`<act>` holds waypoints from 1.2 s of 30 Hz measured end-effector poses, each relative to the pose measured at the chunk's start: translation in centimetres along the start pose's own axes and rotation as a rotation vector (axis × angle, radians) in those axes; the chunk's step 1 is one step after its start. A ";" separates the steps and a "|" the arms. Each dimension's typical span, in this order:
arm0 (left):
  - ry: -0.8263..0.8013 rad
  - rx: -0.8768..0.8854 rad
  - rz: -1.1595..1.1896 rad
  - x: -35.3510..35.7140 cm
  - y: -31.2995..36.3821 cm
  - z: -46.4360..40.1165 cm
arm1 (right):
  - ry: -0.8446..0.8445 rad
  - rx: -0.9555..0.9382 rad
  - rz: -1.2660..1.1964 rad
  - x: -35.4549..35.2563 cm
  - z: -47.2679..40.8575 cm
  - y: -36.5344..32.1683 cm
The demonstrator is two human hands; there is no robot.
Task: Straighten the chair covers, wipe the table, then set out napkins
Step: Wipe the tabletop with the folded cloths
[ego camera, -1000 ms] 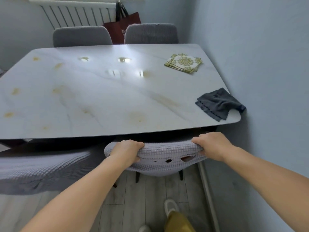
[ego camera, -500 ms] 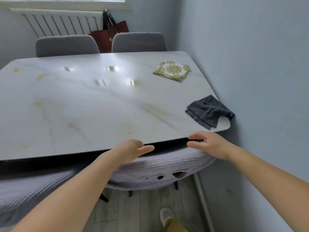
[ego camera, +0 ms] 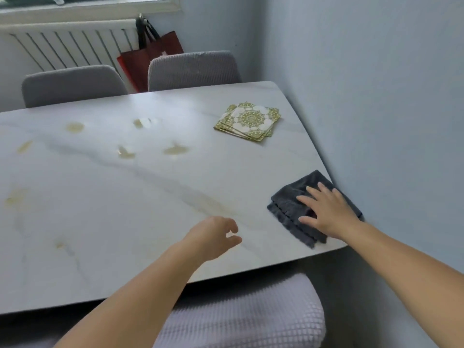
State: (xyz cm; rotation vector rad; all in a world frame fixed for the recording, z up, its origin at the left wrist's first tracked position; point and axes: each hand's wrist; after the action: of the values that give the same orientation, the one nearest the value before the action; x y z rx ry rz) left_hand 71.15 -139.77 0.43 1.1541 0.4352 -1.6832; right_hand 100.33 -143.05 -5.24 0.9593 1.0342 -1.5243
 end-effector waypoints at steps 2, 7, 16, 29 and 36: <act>-0.012 0.054 -0.021 -0.3 1.7 -2.2 | -0.123 -0.022 0.013 0.5 -1.1 1.1; -0.020 0.190 -0.075 0.7 5.6 -7.3 | -0.150 -0.065 -0.019 2.1 -3.4 2.3; -0.001 0.152 -0.170 2.7 6.7 -15.2 | -0.059 0.029 -0.032 1.5 -11.1 -0.2; 0.127 0.020 -0.190 0.3 2.1 -18.6 | -0.126 -0.040 -0.076 -0.4 -16.5 -3.8; 0.265 0.046 -0.398 1.6 2.3 -15.2 | -0.282 -0.248 -0.197 -1.8 -10.6 -1.0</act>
State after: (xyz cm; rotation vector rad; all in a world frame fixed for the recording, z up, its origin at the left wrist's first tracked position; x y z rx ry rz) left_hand 80.45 -130.50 -7.65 1.4000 0.8406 -1.8884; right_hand 100.35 -132.32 -6.74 0.4664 1.1041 -1.5920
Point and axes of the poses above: each hand's wrist, its own z-axis away from the middle knuckle, its own x-axis out of the palm, y = z × x, and after that the axes turned 9 degrees about -z, right-handed
